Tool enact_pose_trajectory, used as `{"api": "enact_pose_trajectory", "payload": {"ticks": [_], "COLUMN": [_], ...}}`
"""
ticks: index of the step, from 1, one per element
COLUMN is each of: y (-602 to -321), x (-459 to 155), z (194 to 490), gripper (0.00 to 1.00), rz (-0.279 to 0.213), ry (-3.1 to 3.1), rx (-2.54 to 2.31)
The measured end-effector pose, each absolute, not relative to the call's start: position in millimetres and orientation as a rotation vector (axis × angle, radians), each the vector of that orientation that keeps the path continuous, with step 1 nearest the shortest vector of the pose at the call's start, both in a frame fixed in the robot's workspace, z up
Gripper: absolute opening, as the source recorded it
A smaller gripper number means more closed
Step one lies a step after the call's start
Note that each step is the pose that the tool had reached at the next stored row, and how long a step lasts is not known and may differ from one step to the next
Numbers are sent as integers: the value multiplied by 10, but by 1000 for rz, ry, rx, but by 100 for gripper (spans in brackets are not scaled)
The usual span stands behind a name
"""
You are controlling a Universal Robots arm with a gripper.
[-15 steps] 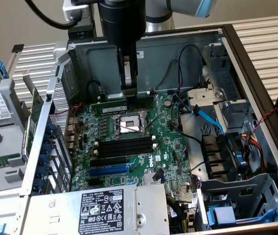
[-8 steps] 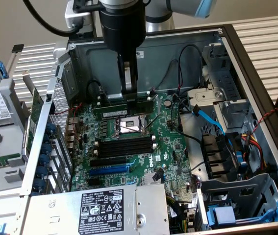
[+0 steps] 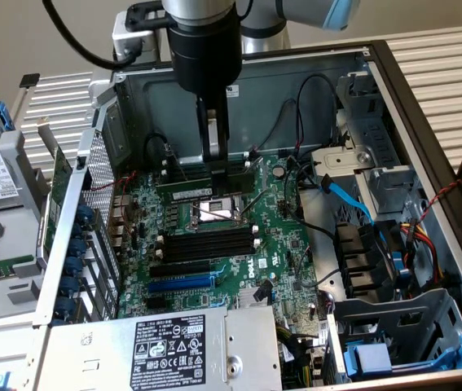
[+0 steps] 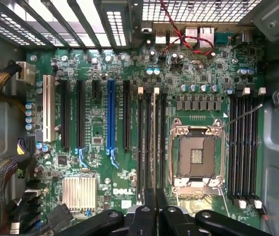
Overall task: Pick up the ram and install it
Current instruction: 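Insert the ram into the slot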
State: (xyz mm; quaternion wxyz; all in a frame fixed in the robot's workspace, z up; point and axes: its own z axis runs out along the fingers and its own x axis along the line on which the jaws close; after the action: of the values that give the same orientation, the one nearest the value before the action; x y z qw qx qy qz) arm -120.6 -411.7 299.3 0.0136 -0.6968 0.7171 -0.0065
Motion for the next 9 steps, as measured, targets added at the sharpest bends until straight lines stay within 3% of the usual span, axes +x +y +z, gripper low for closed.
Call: {"api": "enact_pose_trajectory", "payload": {"ticks": [9], "y": [-4188], "x": [-1207], "z": [2850], "gripper": [12], "rz": [-20], "ry": [2243], "rx": [-2161]}}
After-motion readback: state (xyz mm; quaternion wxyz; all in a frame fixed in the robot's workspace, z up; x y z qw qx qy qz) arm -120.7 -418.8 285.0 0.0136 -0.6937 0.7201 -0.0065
